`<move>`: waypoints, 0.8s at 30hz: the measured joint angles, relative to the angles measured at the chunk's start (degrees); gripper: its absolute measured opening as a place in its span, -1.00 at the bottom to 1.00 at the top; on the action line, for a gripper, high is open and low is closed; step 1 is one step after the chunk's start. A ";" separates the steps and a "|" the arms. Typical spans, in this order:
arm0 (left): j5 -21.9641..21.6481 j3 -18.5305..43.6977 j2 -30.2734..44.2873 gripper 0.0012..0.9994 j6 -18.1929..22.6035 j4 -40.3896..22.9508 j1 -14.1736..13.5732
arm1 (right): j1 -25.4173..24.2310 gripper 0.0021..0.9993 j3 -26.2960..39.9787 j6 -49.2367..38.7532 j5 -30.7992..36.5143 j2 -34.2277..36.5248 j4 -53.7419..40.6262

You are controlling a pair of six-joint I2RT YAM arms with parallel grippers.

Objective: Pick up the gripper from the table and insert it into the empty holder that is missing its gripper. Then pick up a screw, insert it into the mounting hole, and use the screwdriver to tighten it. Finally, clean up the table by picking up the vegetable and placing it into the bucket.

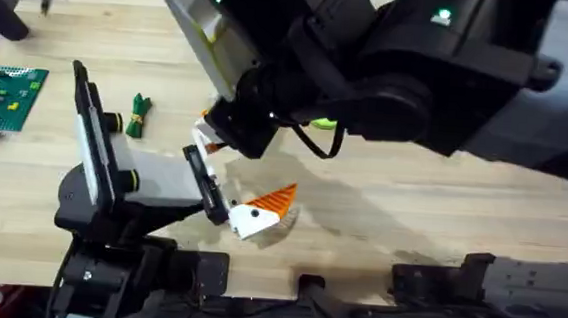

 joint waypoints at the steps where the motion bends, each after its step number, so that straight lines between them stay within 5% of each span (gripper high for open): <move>1: 0.00 0.00 -0.01 0.97 0.02 0.00 0.00 | 0.03 -0.99 0.00 0.00 0.16 0.01 0.00; 24: 0.00 0.00 -0.01 0.97 0.04 0.02 0.00 | 0.23 -0.99 0.00 0.00 2.50 0.01 -0.02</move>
